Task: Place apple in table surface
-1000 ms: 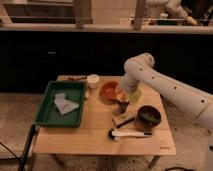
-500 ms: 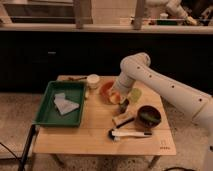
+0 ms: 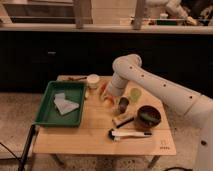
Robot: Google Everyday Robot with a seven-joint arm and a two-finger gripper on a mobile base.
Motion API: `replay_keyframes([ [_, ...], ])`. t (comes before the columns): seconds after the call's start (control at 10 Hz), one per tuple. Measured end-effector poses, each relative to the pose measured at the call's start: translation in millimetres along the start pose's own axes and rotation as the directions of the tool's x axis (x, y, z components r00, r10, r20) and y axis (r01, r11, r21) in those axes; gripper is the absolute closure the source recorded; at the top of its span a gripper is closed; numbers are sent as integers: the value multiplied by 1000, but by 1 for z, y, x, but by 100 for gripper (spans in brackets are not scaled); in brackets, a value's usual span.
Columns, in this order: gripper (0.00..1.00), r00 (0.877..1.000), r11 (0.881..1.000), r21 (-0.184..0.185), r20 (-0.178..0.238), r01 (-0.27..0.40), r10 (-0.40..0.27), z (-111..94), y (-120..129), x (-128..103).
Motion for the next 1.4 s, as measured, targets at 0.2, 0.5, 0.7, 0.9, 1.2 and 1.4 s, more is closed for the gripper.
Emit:
replay_keyframes([
  [0.2, 99, 999, 999, -22, 33, 45, -44, 12, -6, -10],
  [0.5, 99, 993, 994, -52, 77, 95, -90, 32, -16, -22],
  [0.7, 99, 987, 990, -68, 115, 122, -114, 49, -19, -27],
  [0.9, 99, 979, 985, -82, 149, 152, -139, 64, -26, -33],
  [1.2, 99, 967, 975, -116, 195, 189, -165, 91, -35, -40],
  [1.4, 99, 963, 971, -135, 210, 197, -166, 101, -34, -41],
])
